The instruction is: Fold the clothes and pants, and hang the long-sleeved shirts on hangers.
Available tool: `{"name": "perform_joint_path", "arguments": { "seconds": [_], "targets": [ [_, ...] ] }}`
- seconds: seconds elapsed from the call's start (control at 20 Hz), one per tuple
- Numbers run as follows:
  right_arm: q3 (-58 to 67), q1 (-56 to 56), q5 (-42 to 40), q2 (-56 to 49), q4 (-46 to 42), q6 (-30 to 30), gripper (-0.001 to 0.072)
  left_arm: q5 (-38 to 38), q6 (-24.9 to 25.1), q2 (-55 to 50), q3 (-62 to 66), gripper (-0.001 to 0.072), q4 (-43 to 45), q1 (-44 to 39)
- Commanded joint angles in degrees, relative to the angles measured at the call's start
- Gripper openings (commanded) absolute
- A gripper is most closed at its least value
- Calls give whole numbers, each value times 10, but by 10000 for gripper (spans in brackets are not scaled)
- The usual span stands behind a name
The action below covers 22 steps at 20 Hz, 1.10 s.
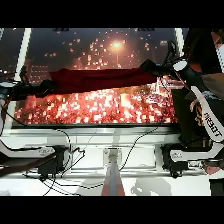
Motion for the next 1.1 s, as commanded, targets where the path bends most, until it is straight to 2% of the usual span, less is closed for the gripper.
{"name": "perform_joint_path", "arguments": {
  "seconds": [0.0,0.05,0.1,0.15,0.25,0.45,0.55,0.9,1.05],
  "targets": [
    [2,8,15,0,-1,-15,566,64,0,-14,17,304,6,-49],
    [7,14,16,0,-9,-19,470,80,0,-14,30,111,6,-65],
    [14,23,16,0,-14,-30,325,90,0,-14,48,16,6,-82],
    [26,35,14,0,-14,-47,187,92,1,-14,70,16,9,-96],
    [54,63,-8,0,-13,-80,15,76,0,-7,125,15,28,-122],
    [91,133,-113,-10,-13,-82,12,-52,0,45,226,16,38,-138],
    [113,170,-93,-36,-12,-80,11,-94,0,93,247,16,38,-133],
    [247,353,-45,-191,-11,-78,11,-99,0,235,249,15,39,-130],
    [312,418,-74,-237,-12,-63,10,-111,-1,243,249,15,26,-132]
  ]
}}
